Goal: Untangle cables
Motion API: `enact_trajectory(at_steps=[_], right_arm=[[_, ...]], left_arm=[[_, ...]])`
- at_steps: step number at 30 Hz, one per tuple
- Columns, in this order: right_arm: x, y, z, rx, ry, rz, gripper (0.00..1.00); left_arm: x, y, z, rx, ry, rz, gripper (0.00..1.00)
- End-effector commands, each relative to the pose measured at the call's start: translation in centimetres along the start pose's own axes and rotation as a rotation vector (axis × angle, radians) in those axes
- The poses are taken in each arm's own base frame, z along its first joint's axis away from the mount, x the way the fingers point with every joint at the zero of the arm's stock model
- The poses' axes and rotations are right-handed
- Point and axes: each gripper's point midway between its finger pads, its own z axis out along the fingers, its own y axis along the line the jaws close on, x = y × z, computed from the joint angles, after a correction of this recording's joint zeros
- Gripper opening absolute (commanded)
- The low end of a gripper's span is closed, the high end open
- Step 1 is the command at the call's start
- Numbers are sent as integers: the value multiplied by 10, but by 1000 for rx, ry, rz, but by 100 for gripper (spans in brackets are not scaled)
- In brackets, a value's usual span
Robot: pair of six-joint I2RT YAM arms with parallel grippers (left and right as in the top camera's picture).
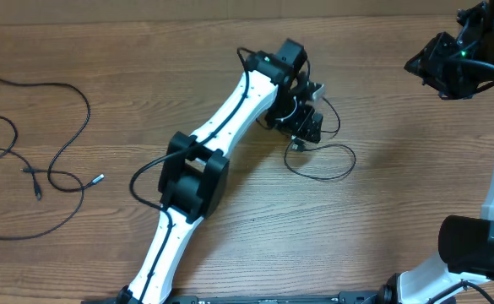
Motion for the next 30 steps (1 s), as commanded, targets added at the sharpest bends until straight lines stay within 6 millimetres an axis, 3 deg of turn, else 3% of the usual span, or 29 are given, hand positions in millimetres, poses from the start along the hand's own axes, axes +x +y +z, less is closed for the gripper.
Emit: enact_trajectory(at_steps=[1, 5, 8, 11, 12, 16, 18, 21, 23, 27, 30], right_arm=[[-1, -4, -4, 23, -14, -26, 41], [-1, -4, -4, 23, -14, -27, 41], [-1, -4, -4, 23, -14, -27, 41], [-1, -4, -4, 23, -14, -27, 41], [-1, -4, -4, 23, -14, -27, 41], [0, -4, -4, 23, -12, -27, 41], [1, -5, -4, 25, -7, -29, 41], [2, -5, -4, 27, -2, -50, 41], [3, -5, -4, 28, 1, -49, 41], [5, -6, -4, 30, 11, -46, 41], [5, -6, -4, 30, 8, -47, 41]], left_arm=[[11, 11, 23, 4, 62, -50, 75], [13, 16, 33, 4, 80, -58, 65], [10, 16, 34, 4, 68, -51, 50], [10, 16, 34, 3, 65, -62, 9], [10, 16, 33, 3, 66, -79, 4], [9, 15, 22, 2, 61, -142, 4], [1, 10, 5, -5, 28, -139, 4], [-21, 3, -45, -51, -93, -123, 4], [-35, -1, -94, -97, -211, -136, 4], [-45, -6, -208, -177, -463, -153, 4], [-39, 8, -293, -275, -666, -214, 4]])
